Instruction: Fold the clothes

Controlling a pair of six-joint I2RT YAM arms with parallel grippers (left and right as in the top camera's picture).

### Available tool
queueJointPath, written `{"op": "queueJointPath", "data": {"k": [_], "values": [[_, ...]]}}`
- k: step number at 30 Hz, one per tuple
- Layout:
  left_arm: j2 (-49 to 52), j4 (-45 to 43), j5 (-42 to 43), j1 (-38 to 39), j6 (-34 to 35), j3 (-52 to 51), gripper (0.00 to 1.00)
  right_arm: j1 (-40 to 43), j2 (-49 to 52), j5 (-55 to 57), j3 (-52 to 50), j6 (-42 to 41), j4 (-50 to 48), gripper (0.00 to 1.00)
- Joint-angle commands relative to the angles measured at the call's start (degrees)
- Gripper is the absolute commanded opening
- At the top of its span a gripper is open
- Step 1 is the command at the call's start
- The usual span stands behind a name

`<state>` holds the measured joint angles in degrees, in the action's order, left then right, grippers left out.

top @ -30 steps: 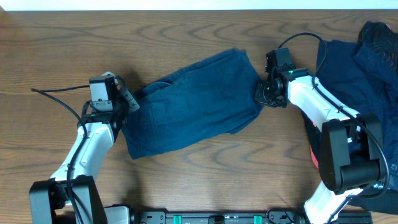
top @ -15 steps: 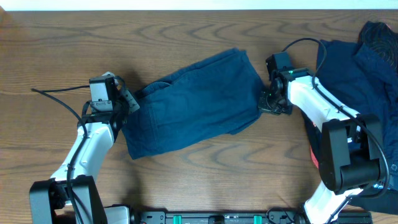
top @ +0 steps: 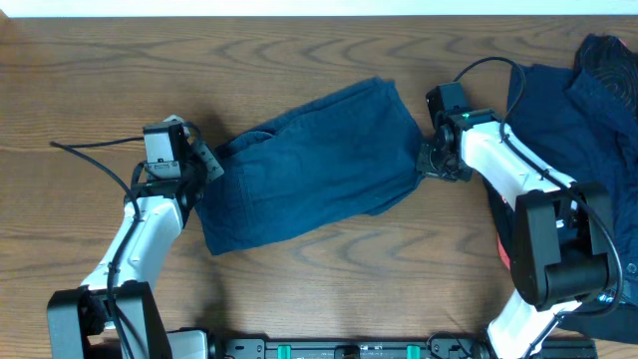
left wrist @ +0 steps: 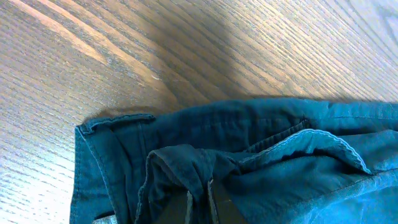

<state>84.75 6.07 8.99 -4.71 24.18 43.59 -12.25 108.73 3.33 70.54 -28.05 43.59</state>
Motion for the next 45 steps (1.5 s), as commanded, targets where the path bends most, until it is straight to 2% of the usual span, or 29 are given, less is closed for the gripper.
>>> {"op": "queueJointPath", "data": {"k": [1,21,30,40,42,44,45], "values": [[-0.1,0.3,-0.7,-0.2,0.3,-0.2,0.06,-0.7,0.8,-1.8,-0.3,-0.2,-0.1,0.23],[-0.1,0.3,-0.7,-0.2,0.3,-0.2,0.06,3.1,-0.1,-11.4,0.9,1.1,2.0,0.22],[-0.1,0.3,-0.7,-0.2,0.3,-0.2,0.06,2.9,0.2,-9.6,0.9,1.1,-2.6,0.26],[-0.1,0.3,-0.7,-0.2,0.3,-0.2,0.06,2.8,2.3,-7.8,-0.3,1.1,-3.1,0.27],[-0.1,0.3,-0.7,-0.2,0.3,-0.2,0.06,2.8,3.0,-7.8,-0.3,1.1,-3.8,0.24],[-0.1,0.3,-0.7,-0.2,0.3,-0.2,0.06,2.8,3.8,-7.9,-0.3,1.0,-4.5,0.13],[-0.1,0.4,-0.7,-0.2,0.3,-0.2,0.06,2.8,4.2,-7.8,-0.3,0.8,-4.6,0.01]]}}
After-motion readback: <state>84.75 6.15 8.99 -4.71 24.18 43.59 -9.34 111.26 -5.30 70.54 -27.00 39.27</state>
